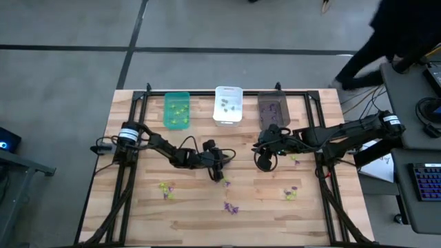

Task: Sort Halloween decoration
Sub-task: Put the purple witch hat toy into the gray bin

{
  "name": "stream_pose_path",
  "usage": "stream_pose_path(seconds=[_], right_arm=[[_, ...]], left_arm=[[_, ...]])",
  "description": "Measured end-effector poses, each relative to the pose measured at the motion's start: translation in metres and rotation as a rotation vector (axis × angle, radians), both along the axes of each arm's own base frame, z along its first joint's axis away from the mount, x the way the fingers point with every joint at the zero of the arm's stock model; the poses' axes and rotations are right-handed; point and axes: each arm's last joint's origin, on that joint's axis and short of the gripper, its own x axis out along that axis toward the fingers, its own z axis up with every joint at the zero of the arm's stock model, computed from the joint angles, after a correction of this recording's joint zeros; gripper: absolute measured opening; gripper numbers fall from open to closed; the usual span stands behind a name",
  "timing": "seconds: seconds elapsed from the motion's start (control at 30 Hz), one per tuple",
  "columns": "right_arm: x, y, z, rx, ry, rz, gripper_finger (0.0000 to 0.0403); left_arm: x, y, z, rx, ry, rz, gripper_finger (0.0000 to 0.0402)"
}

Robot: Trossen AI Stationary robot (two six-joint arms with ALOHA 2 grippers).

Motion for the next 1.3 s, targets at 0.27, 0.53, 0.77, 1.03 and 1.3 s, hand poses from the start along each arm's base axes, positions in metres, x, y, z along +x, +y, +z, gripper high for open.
stream_pose_path(seconds=[0.27,0.53,0.77,1.03,1.3], right_arm=[[0.0,0.0,0.0,0.0,0.0,-0.001,0.0073],[0.0,0.0,0.0,0.0,0.0,-0.001,0.0073],[-0.001,0.001,-0.003,-0.031,0.016,0.033,0.0073],[0.009,0.004,-0.034,-0.137,0.063,0.152,0.0073],[0.033,0.008,-0.066,-0.153,0.095,0.21,0.0107]], left_arm=[[0.0,-0.001,0.0,0.002,0.011,0.0,0.0037],[0.002,-0.007,0.001,0.021,0.015,-0.029,0.0002],[0.003,-0.01,0.007,0.031,0.003,-0.055,0.0],[0.004,-0.01,0.02,0.035,-0.038,-0.067,0.0],[0.007,-0.011,0.027,0.031,-0.07,-0.071,0.0]])
